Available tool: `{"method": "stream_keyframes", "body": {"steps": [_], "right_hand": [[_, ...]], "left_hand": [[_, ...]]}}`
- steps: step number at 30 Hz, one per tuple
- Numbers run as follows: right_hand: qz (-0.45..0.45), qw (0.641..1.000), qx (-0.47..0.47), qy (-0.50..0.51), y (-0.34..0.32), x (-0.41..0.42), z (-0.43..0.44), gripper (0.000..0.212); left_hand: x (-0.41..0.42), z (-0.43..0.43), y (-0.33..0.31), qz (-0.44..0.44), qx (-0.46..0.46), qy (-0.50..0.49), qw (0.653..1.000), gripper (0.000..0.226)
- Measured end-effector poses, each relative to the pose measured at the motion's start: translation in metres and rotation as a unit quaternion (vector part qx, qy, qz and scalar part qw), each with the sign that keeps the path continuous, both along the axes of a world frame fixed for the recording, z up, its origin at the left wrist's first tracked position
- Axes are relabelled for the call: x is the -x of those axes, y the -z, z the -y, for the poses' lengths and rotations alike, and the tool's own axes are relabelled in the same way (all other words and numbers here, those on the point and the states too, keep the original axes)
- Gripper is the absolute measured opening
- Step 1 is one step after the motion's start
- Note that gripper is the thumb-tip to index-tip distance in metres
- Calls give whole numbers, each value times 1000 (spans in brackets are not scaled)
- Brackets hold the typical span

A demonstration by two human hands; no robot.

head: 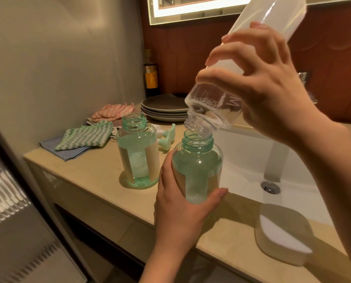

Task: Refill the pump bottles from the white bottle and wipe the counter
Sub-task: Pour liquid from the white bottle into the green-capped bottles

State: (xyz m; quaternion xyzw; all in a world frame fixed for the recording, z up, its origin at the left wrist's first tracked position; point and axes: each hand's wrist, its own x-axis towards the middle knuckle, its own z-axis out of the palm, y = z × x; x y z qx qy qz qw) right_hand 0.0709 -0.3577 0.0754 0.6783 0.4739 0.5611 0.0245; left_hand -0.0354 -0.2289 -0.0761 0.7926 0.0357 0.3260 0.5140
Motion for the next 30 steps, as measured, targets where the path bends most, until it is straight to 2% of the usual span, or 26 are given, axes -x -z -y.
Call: {"method": "stream_keyframes", "body": {"steps": [12, 19, 30], "right_hand": [[37, 999, -12, -2, -2, 5, -2, 30], [60, 998, -13, 4, -3, 9, -3, 23], [18, 1000, -8, -2, -1, 4, -1, 35]], "left_hand": [[1, 1, -3, -4, 0, -2, 1000, 95], [1, 0, -3, -9, 1, 1, 1000, 101], [1, 1, -2, -3, -5, -3, 1000, 99]]}}
